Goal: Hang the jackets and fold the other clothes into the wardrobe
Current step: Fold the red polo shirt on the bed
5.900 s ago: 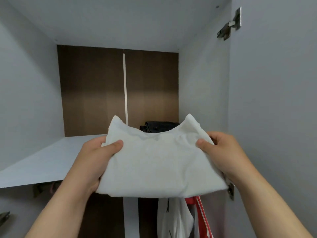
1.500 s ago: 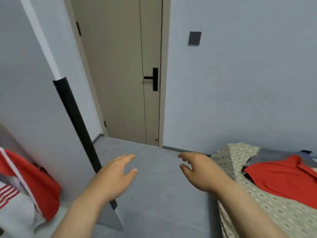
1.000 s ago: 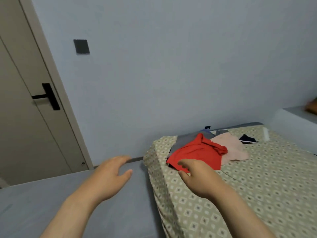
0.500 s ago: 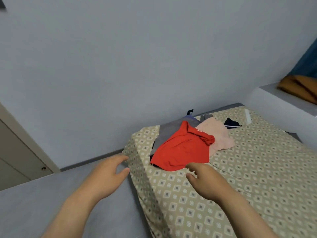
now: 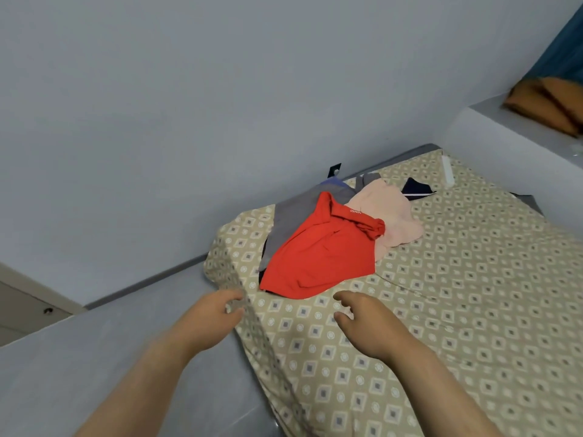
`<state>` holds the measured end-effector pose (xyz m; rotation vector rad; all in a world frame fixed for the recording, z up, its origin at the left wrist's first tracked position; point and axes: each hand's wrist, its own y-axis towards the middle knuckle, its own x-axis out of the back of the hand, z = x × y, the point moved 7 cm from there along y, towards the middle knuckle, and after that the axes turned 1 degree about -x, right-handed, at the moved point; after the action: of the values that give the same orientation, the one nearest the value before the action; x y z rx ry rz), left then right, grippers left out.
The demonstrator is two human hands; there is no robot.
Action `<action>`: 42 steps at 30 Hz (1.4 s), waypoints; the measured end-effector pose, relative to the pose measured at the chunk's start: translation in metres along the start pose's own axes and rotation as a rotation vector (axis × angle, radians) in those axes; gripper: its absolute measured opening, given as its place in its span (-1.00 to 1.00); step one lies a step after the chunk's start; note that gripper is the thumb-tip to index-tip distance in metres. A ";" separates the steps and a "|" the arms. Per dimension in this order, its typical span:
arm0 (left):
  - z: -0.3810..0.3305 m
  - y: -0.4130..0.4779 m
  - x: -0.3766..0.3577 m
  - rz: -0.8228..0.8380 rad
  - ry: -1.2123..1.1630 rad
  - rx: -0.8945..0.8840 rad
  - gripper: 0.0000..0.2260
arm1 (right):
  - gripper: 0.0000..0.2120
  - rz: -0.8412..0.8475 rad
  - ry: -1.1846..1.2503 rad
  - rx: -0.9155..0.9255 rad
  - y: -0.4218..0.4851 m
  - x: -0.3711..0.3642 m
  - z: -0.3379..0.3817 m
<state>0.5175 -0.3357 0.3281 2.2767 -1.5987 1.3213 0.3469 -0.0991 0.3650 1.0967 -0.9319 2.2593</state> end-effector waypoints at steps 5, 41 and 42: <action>-0.003 0.031 -0.012 0.013 -0.098 0.063 -0.67 | -0.57 0.050 0.048 -0.011 0.023 -0.004 -0.018; 0.108 0.331 -0.149 0.069 -0.380 0.202 -0.89 | -0.61 0.354 0.372 -0.422 0.309 -0.167 -0.084; 0.089 0.325 -0.139 0.062 -0.504 0.143 -0.91 | -0.59 0.322 0.414 -0.408 0.309 -0.162 -0.079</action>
<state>0.2998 -0.4259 0.0500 2.8392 -1.7636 0.9414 0.2008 -0.2637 0.0827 0.3032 -1.3736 2.2646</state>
